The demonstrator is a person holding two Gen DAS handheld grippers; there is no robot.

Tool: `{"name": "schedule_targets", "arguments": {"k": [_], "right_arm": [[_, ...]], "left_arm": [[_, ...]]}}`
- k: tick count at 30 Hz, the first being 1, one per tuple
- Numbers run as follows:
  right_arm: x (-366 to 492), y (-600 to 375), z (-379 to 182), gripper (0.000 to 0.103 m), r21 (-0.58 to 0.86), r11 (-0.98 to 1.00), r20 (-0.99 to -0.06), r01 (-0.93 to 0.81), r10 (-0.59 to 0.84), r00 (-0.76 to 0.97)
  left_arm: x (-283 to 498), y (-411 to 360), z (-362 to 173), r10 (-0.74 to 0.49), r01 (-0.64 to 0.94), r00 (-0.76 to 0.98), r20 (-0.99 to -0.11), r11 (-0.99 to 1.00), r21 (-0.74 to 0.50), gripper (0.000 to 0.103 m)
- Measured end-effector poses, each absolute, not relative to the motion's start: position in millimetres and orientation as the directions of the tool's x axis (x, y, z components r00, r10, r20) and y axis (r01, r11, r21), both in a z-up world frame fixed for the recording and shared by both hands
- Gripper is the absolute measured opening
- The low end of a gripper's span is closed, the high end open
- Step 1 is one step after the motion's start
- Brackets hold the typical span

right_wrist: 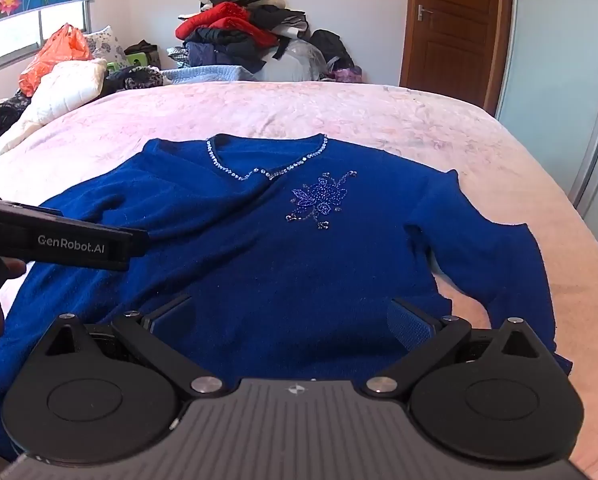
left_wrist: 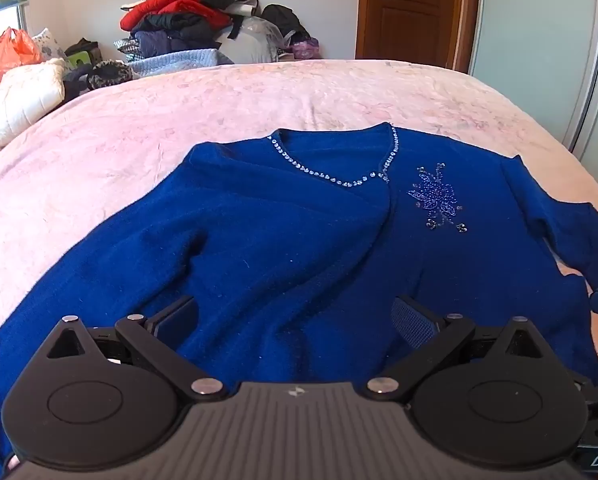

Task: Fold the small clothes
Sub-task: 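Move the right gripper toward the sweater sleeve beside the body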

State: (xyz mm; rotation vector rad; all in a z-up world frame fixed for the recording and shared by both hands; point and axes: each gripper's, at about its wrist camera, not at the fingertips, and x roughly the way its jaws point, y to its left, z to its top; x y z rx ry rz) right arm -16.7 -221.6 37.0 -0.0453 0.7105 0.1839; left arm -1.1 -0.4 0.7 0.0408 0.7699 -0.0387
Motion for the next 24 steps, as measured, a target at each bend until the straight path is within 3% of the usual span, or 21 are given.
{"name": "schedule_targets", "arguments": {"k": [7,24], "right_arm": [[-16.3,-223.8,34.5,0.103,0.015,0.982,-0.647,-0.189,0.154,0.747],[-7.7,-230.2,32.6,0.103,0.077,0.988,-0.676,-0.133,0.15,0.721]], "left_arm": [[-13.0,-5.6,5.8,-0.072,0.075,0.738,-0.671,0.997,-0.023,0.103],[-1.1,2.9,-4.9,0.005,0.003,0.693,-0.721,1.0,0.009,0.103]]}}
